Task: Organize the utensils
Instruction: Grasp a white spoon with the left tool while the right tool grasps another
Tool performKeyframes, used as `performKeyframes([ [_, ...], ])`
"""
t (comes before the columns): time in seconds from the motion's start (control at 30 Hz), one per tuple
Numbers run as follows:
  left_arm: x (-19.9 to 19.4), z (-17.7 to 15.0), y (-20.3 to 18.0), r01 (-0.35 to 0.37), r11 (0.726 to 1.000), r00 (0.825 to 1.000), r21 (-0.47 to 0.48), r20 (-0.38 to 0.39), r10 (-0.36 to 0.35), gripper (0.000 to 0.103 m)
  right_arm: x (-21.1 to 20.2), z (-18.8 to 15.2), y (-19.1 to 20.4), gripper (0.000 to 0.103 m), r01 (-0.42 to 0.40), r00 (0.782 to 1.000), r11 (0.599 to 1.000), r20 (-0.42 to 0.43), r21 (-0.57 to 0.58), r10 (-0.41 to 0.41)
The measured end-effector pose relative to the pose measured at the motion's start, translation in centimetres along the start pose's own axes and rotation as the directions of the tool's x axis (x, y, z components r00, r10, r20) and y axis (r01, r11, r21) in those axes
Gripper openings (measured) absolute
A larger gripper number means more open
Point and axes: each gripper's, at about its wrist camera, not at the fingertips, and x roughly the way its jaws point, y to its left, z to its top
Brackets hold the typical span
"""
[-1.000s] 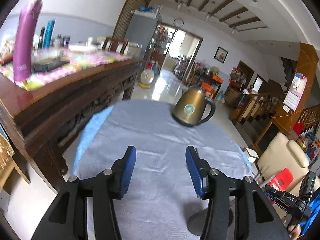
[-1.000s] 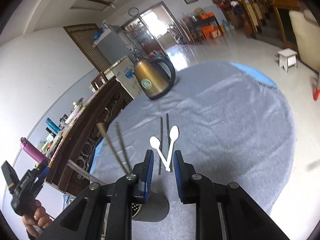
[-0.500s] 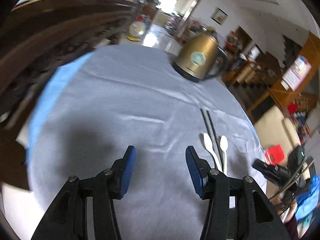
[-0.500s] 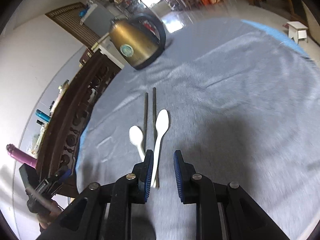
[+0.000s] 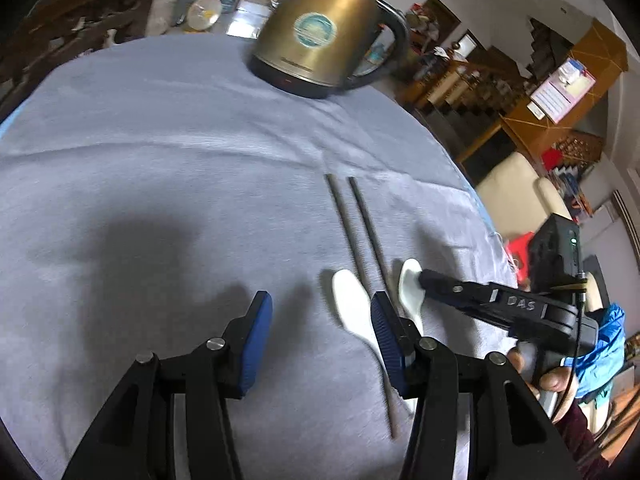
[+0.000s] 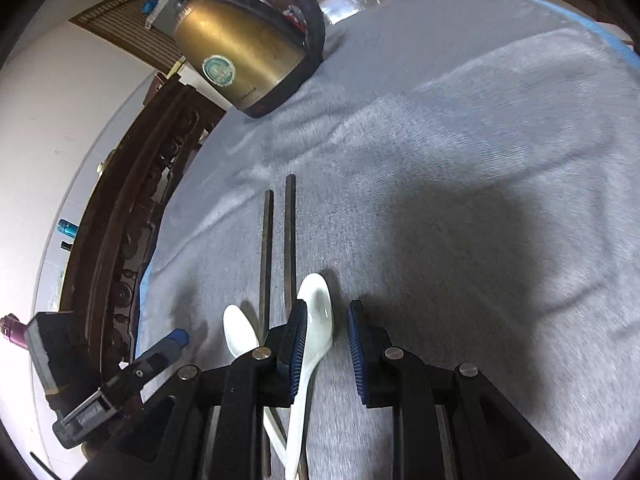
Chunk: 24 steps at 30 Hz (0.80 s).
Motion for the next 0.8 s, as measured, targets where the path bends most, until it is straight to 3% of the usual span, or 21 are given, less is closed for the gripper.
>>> performKeyframes([
  [0.1, 1.1, 0.6, -0.8, 0.023, 1.000, 1.000, 0.011, -0.013, -0.022, 0.052, 0.6, 0.4, 0.3, 0.024, -0.010, 1.000, 1.000, 0.007, -0.021, 0.010],
  [0.17, 1.8, 0.9, -0.9, 0.034, 0.999, 0.999, 0.005, -0.031, -0.034, 0.048, 1.0, 0.4, 0.6, 0.015, -0.001, 1.000, 0.999, 0.012, -0.049, 0.002],
  [0.2, 2.4, 0.9, -1.0, 0.040, 0.999, 0.998, 0.000, -0.047, -0.040, 0.036, 1.0, 0.4, 0.9, 0.006, 0.018, 1.000, 0.997, 0.019, -0.069, -0.017],
  [0.23, 2.9, 0.9, -1.0, 0.041, 0.999, 0.997, -0.004, -0.066, -0.041, 0.022, 1.2, 0.3, 1.1, 0.004, 0.039, 0.999, 0.995, 0.019, -0.093, -0.037],
  [0.33, 3.8, 0.7, -0.8, 0.033, 0.999, 0.996, -0.013, -0.088, -0.034, 0.007, 0.8, -0.1, 1.2, 0.003, 0.063, 0.997, 0.992, 0.047, -0.111, -0.058],
  [0.47, 3.6, 0.4, -0.9, 0.000, 1.000, 0.998, -0.004, -0.069, 0.000, 0.002, -0.6, -0.6, 0.9, 0.003, 0.052, 0.995, 0.993, 0.089, -0.102, -0.043],
  [0.6, 0.9, 0.5, -0.6, -0.034, 0.999, 0.999, -0.008, 0.011, 0.034, 0.002, -3.4, -1.2, 0.5, 0.003, 0.056, 0.988, 0.994, 0.149, -0.091, -0.042],
  [0.8, -3.4, 0.6, 0.2, -0.072, 0.996, 0.992, -0.045, 0.105, 0.077, 0.002, -8.5, -3.1, 0.6, 0.003, 0.072, 0.959, 0.995, 0.280, -0.075, -0.048],
])
